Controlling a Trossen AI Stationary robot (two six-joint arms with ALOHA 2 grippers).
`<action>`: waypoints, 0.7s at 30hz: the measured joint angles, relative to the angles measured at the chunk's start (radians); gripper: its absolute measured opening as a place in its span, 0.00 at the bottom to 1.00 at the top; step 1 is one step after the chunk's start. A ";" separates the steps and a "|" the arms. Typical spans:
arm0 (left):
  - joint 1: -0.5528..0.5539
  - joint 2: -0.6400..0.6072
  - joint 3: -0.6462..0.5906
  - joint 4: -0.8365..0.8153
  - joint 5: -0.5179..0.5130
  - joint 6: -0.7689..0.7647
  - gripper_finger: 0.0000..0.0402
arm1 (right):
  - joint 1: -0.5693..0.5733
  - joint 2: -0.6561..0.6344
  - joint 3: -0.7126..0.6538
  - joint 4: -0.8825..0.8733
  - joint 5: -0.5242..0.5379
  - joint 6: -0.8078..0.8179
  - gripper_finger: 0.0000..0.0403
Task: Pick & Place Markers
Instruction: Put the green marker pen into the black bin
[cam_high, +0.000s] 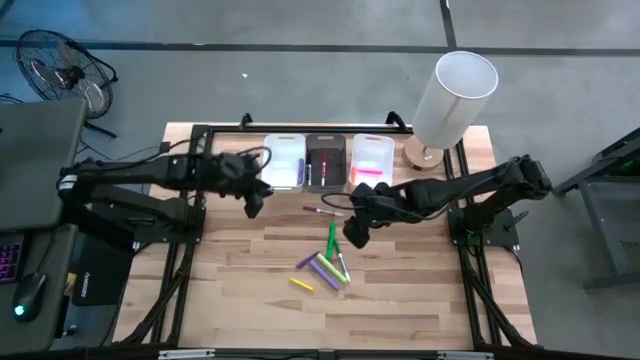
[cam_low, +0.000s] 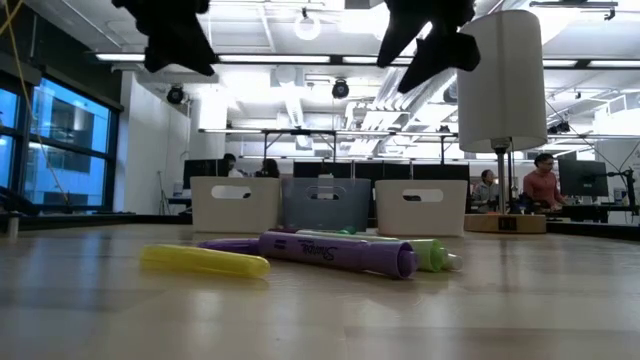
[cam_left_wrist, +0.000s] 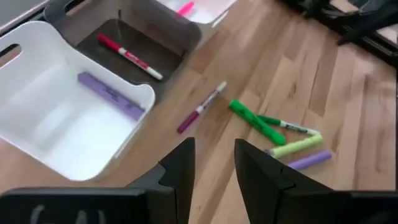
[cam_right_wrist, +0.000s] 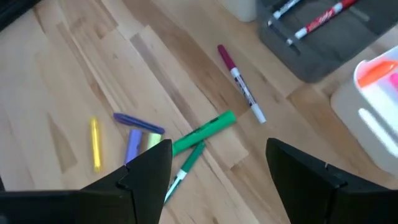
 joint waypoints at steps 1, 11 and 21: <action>-0.029 -0.006 -0.013 0.012 -0.024 -0.012 0.28 | 0.000 0.010 0.000 0.001 -0.008 0.005 0.62; -0.226 -0.059 -0.231 0.253 -0.107 -0.162 0.28 | 0.000 0.089 0.000 -0.022 -0.116 0.130 0.62; -0.256 -0.060 -0.315 0.397 -0.123 -0.199 0.28 | 0.001 0.185 0.000 -0.019 -0.219 0.212 0.62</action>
